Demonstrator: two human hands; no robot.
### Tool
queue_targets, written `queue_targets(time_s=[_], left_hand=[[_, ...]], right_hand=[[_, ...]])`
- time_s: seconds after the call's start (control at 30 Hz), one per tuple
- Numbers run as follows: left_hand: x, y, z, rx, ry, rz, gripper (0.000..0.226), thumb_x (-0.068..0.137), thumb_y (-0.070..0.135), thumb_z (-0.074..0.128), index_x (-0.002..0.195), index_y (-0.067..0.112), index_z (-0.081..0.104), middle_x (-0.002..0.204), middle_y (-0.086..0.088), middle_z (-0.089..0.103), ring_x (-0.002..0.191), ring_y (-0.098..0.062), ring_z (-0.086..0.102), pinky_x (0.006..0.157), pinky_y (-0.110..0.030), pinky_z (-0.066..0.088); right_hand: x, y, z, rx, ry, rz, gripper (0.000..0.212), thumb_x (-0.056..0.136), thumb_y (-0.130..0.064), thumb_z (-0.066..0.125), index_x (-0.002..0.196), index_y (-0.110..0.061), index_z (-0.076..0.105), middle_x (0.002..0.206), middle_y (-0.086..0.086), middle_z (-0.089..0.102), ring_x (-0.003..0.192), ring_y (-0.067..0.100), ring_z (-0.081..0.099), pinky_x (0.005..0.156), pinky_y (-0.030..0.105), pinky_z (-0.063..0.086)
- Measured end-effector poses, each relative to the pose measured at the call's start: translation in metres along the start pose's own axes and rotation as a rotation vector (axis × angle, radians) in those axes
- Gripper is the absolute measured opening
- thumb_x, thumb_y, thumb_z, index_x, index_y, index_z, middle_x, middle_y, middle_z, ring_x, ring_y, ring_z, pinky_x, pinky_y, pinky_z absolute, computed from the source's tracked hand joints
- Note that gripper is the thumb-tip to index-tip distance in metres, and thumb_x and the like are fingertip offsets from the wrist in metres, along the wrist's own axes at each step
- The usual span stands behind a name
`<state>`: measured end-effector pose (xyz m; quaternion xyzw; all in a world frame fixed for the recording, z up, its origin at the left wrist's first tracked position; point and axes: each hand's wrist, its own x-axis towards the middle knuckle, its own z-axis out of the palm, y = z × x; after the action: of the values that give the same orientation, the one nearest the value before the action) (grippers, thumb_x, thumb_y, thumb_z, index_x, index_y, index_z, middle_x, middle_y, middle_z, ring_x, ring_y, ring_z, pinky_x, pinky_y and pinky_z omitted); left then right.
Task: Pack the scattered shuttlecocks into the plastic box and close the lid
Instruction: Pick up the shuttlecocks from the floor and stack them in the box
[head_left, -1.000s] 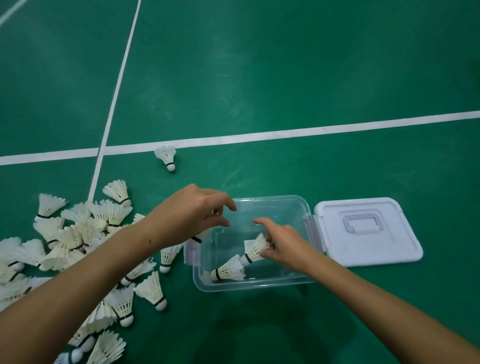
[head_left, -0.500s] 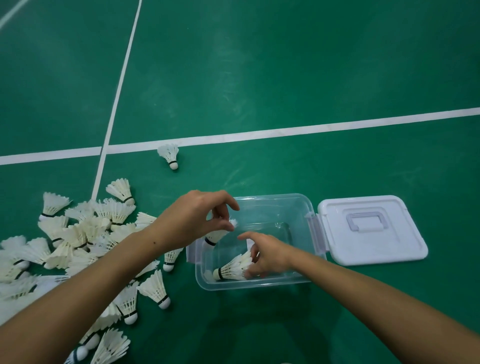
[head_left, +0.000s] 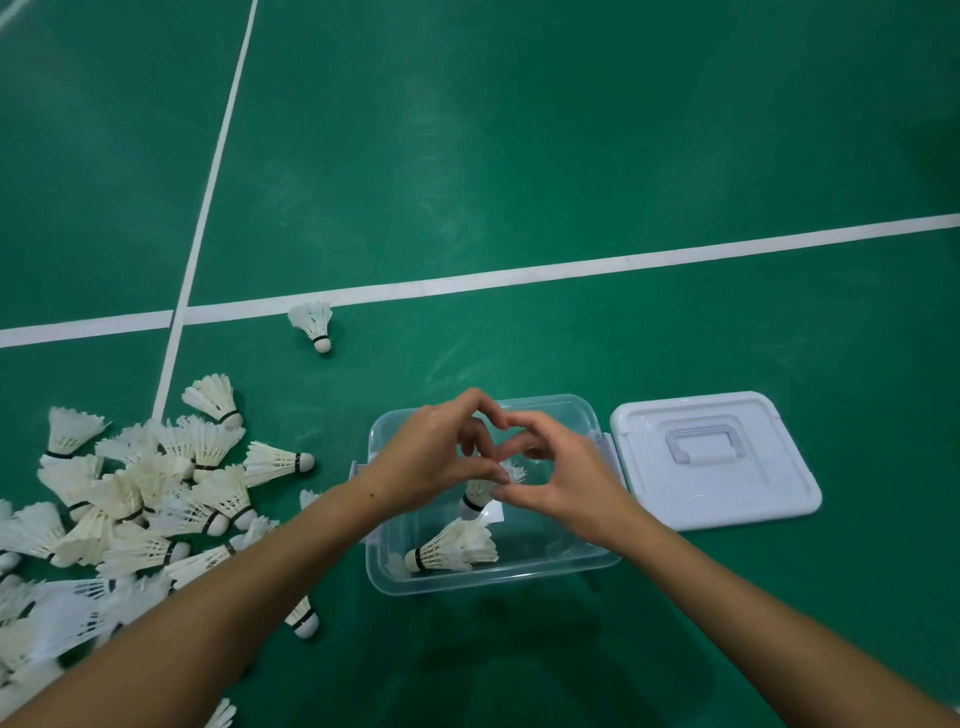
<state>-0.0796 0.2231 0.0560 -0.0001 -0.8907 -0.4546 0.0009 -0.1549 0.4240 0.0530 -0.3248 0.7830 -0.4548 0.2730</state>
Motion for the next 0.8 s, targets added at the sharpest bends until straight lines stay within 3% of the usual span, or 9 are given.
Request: queue_targets(time_s=[0.13,0.27,0.37,0.47,0.63,0.8], left_hand=[[0.004,-0.002,0.01,-0.092,0.034,0.014,0.045,0.077,0.019,0.093,0.105,0.017,0.057,0.083,0.009,0.076,0.071,-0.015,0.068,0.071,-0.031,0.054],[0.003,-0.008,0.016,-0.094,0.047,-0.056,0.056,0.071,0.02,0.097,0.112,0.021,0.06,0.112,0.01,0.067,0.079,-0.014,0.07,0.073,-0.031,0.059],[-0.005,-0.024,0.022,-0.005,-0.096,-0.236,0.077,0.068,0.025,0.099,0.131,0.027,0.054,0.127,0.005,0.062,0.094,-0.011,0.067,0.079,-0.026,0.056],[-0.007,-0.037,0.029,0.108,-0.308,-0.399,0.096,0.069,0.024,0.098,0.148,0.026,0.043,0.137,-0.002,0.059,0.109,-0.017,0.062,0.091,-0.027,0.051],[-0.004,-0.043,0.044,0.199,-0.455,-0.489,0.099,0.071,0.015,0.096,0.152,0.022,0.039,0.135,-0.004,0.064,0.108,-0.02,0.06,0.101,-0.038,0.052],[-0.009,-0.048,0.054,0.177,-0.465,-0.517,0.091,0.071,0.015,0.096,0.146,0.019,0.044,0.116,0.001,0.072,0.098,-0.018,0.065,0.087,-0.031,0.052]], right_hand=[[0.0,0.011,0.002,-0.075,-0.013,0.065,0.074,0.082,-0.021,0.089,0.144,-0.037,0.051,0.091,-0.01,0.075,0.093,0.005,0.071,0.096,0.038,0.057],[-0.003,0.02,0.003,-0.283,-0.049,0.067,0.088,0.087,-0.023,0.084,0.154,-0.044,0.031,0.087,-0.007,0.067,0.08,0.012,0.067,0.082,0.044,0.059],[-0.004,0.022,0.002,-0.478,-0.098,0.102,0.096,0.09,-0.017,0.079,0.16,-0.04,0.017,0.081,-0.004,0.059,0.075,0.018,0.061,0.075,0.042,0.057],[-0.001,0.024,0.008,-0.577,-0.207,0.177,0.093,0.09,-0.007,0.073,0.16,-0.033,0.018,0.082,-0.001,0.055,0.076,0.023,0.057,0.072,0.042,0.054],[0.012,0.034,0.023,-0.442,-0.334,0.326,0.097,0.082,-0.004,0.08,0.16,-0.026,0.027,0.092,0.004,0.059,0.082,0.025,0.063,0.066,0.036,0.052],[0.017,0.045,0.032,-0.355,-0.415,0.395,0.102,0.076,-0.004,0.086,0.159,-0.027,0.03,0.097,-0.002,0.06,0.091,0.024,0.068,0.08,0.038,0.061]])
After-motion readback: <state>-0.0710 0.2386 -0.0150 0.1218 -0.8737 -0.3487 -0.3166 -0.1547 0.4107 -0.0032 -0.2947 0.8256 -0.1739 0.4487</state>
